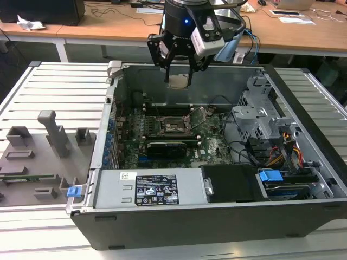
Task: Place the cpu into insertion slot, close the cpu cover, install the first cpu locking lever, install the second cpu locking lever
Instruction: 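Place the cpu into insertion slot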
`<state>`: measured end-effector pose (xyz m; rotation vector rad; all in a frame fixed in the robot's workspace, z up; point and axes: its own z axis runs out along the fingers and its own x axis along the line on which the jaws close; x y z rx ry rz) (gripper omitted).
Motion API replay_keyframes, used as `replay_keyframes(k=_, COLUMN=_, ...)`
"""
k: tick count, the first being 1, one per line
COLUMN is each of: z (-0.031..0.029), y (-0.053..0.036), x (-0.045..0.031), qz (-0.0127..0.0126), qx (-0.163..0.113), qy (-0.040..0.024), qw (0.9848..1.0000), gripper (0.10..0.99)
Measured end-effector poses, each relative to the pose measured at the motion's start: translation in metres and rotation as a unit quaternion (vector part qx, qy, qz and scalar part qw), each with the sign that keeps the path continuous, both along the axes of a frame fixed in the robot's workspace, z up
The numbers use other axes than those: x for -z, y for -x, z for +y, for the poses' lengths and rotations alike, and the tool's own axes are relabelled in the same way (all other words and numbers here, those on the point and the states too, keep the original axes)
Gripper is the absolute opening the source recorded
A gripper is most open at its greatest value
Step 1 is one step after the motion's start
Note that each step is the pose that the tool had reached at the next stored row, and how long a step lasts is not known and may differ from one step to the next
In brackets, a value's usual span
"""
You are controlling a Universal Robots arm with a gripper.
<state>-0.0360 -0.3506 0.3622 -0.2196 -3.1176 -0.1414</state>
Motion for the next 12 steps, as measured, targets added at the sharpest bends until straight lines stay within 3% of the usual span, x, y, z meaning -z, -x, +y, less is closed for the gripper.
replay_keyframes(k=12, z=0.0000, y=0.0000, x=0.0004, qz=0.0000, qx=0.019, qy=0.0000, qw=0.9998, gripper=0.525)
